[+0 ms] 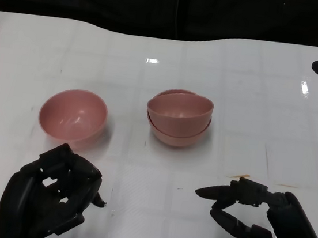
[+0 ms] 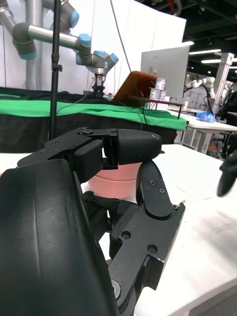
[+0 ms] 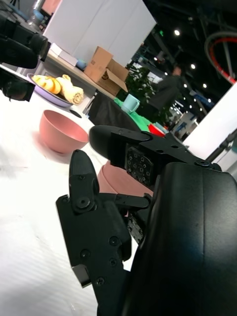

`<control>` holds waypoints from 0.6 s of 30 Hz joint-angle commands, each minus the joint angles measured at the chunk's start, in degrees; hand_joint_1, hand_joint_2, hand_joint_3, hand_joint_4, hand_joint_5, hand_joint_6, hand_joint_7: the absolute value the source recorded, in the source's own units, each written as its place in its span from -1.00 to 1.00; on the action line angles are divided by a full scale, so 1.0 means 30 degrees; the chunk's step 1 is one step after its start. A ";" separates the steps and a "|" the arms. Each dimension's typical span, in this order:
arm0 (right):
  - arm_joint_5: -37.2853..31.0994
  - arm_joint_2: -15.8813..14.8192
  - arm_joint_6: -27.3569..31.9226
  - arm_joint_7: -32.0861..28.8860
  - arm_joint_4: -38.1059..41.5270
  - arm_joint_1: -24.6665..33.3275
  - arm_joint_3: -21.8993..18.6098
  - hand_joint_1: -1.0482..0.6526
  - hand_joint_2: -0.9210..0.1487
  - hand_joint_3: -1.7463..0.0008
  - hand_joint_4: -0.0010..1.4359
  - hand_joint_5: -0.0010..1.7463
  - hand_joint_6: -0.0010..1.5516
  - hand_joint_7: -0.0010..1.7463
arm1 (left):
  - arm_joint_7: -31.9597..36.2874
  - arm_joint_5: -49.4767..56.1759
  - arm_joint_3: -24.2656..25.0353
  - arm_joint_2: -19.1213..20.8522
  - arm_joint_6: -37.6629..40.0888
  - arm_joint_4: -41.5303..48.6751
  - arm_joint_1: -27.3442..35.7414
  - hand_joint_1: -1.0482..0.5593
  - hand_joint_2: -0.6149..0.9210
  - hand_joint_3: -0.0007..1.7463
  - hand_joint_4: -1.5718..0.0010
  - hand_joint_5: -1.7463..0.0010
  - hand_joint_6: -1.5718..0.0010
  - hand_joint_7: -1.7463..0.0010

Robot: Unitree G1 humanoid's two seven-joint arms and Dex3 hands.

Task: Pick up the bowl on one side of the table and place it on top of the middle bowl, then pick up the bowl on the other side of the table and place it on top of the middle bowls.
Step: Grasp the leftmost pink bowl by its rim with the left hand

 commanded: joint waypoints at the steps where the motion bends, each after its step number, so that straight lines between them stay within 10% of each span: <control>1: 0.1459 0.0288 0.1176 0.1160 -0.0485 0.0425 -0.0372 0.04 -0.35 -0.06 0.16 0.67 0.22 -0.07 | 0.1039 0.1618 0.0398 0.0725 -0.0911 -0.0723 -0.0341 0.10 0.83 -0.33 0.07 -0.54 -0.04 -0.07; 9: 0.2439 0.0756 0.2911 0.2809 -0.1245 0.0981 -0.0848 0.08 -0.03 -0.57 0.32 0.91 0.12 0.50 | 0.1954 0.4473 0.0611 0.2509 -0.1313 -0.2162 -0.0744 0.09 1.00 -0.75 0.10 0.15 -0.04 0.88; 18: 0.2853 0.1355 0.4493 0.3800 -0.1643 0.1080 -0.1254 0.05 -0.04 -0.64 0.27 1.00 0.01 0.72 | 0.2885 1.0088 0.0339 0.5573 0.1328 -0.3992 -0.2056 -0.19 1.00 -0.89 0.24 0.78 0.33 1.00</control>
